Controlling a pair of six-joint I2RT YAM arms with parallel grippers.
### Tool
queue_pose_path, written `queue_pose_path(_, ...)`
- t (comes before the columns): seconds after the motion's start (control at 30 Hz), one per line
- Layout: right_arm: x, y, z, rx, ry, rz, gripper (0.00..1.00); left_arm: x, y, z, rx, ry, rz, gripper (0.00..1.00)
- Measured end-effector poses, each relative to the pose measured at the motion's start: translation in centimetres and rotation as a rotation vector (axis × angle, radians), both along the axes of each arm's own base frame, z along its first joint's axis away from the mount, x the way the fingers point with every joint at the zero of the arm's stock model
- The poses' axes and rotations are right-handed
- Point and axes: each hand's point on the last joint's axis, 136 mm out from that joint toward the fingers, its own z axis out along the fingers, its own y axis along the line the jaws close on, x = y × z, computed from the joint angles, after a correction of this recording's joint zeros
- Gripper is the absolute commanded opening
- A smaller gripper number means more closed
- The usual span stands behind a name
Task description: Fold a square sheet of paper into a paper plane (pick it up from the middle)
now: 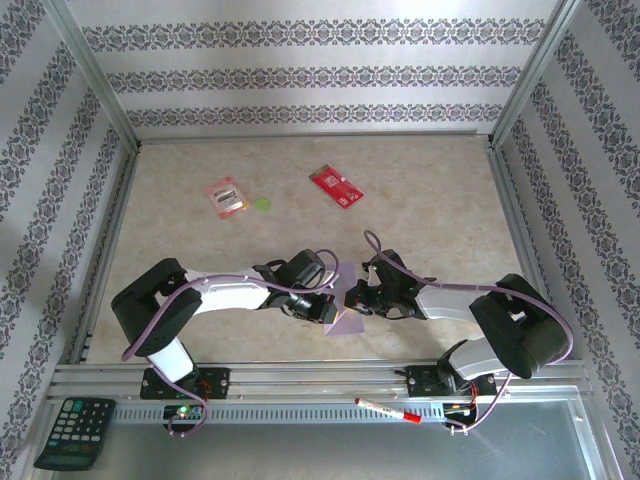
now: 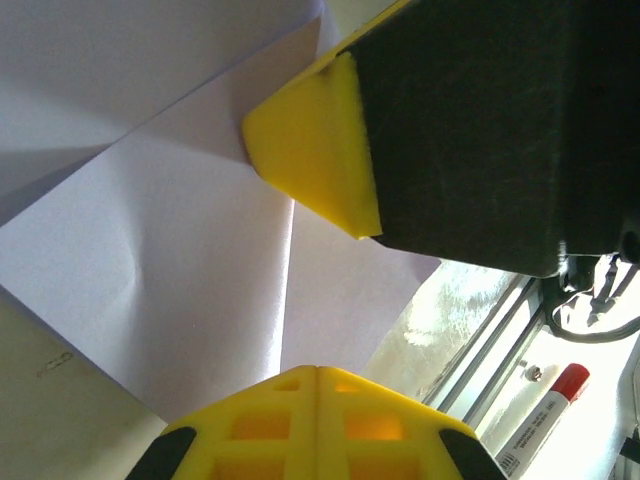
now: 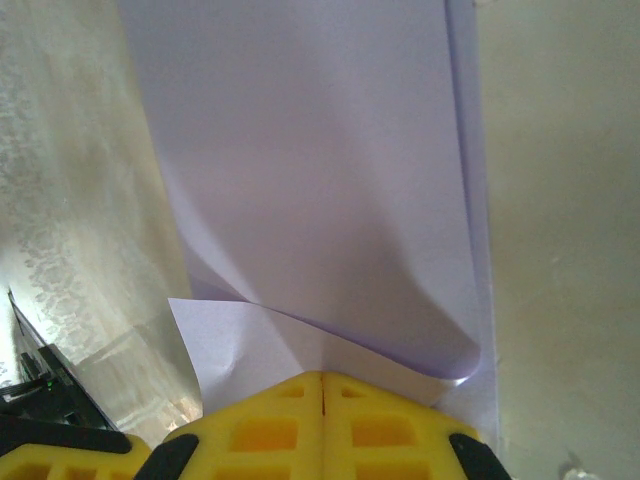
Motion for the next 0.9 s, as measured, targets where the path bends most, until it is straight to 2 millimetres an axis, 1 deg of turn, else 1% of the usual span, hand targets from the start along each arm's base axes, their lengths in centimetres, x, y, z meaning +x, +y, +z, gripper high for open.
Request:
queue_pose_path(0.27,0.0,0.0,0.0,0.0,0.0,0.0,0.0,-0.3,0.1,-1.4,0.024,0.032,-0.006,0.0)
queue_pose_path(0.47,0.0,0.0,0.0,0.0,0.0,0.0,0.0,-0.3,0.2,-2.0,0.038,0.042,-0.007,0.0)
queue_pose_path(0.9,-0.1,-0.1,-0.1,0.003,-0.004,-0.002,0.0,-0.5,0.4,-2.2,0.029,0.024,-0.021,0.0)
